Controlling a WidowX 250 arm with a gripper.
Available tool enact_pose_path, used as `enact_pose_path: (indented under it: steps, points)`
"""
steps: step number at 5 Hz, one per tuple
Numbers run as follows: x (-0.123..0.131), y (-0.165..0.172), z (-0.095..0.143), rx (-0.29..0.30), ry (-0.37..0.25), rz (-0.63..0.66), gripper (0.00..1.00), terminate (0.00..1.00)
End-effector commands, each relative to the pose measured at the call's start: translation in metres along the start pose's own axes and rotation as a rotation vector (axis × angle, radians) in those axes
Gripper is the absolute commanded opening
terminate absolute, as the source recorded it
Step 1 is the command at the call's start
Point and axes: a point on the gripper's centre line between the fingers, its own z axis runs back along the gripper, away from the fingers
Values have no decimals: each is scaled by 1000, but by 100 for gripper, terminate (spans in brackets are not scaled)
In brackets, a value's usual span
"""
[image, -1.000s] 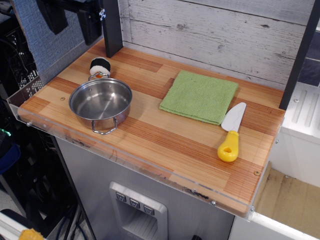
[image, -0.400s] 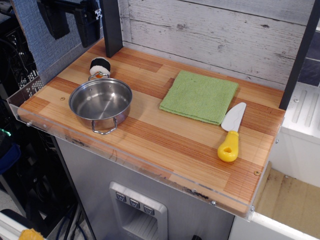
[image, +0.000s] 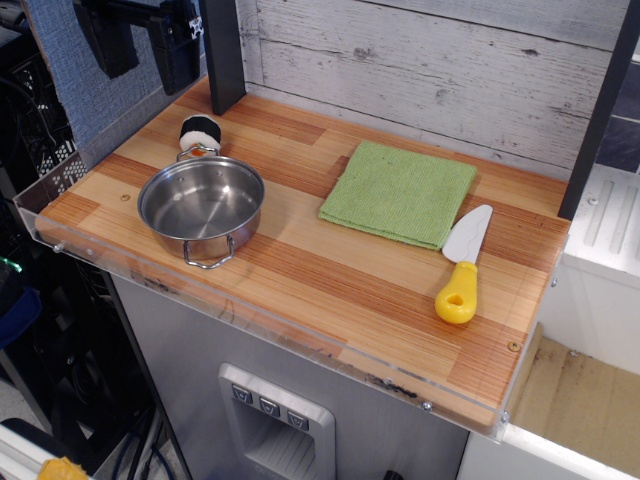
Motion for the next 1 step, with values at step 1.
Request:
enact_pose_path:
  steps: [1]
  points:
    - [0,1,17,22,-42,0,100,100]
